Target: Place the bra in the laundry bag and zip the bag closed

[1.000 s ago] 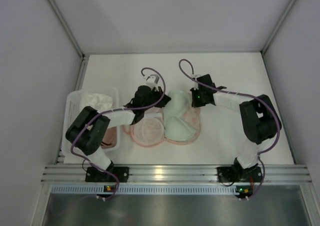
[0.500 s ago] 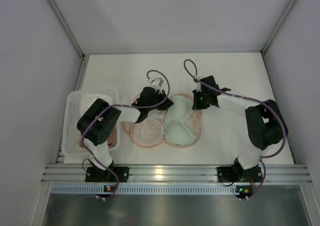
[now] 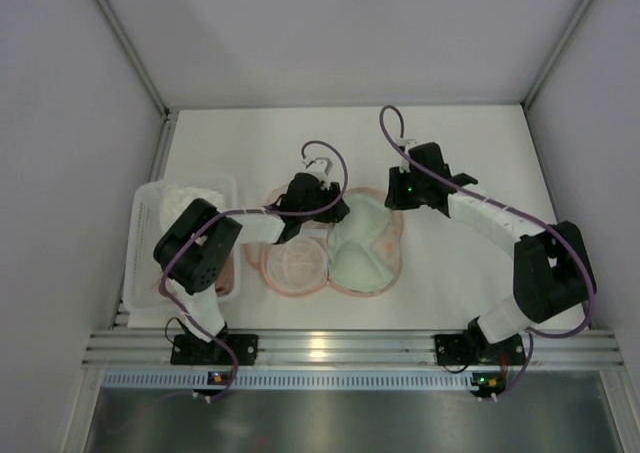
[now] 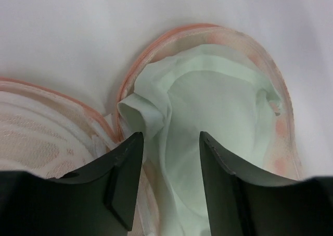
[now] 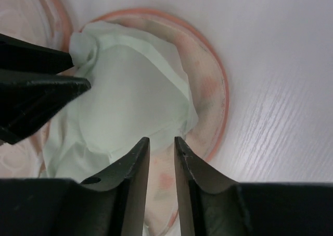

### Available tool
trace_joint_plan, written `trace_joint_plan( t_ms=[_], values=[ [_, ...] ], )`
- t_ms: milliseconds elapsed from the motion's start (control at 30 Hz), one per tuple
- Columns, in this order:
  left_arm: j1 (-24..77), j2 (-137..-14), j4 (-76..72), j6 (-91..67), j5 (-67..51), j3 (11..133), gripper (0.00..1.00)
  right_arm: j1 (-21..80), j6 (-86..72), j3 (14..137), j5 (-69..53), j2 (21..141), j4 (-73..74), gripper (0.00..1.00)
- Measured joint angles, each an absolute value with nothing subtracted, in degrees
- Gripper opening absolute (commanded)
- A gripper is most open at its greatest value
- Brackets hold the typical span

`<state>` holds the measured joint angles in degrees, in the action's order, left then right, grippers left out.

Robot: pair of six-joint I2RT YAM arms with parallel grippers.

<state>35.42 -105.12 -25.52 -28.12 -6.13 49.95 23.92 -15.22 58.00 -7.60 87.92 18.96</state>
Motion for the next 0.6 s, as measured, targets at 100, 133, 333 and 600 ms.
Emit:
trace_joint_plan(
  t_ms=[100,133,333,600],
  values=[
    [35.75,-101.45,-20.75,-26.61,-3.22,50.81,0.58,23.97,-15.27,58.65,-8.03,87.39,17.3,0.38],
    [35.77,-99.98,-18.94,-26.04,-2.0,51.64,0.59,24.01,-15.27,58.83,-8.25,87.46,16.49,0.39],
    [35.73,-93.3,-8.16,-25.87,8.78,58.3,0.66,24.6,-17.98,58.48,-9.65,87.77,7.51,0.35],
    [30.46,-86.76,8.88,-31.97,19.77,57.98,0.74,30.41,-20.64,66.54,-9.04,100.71,-1.13,0.3]
  ],
)
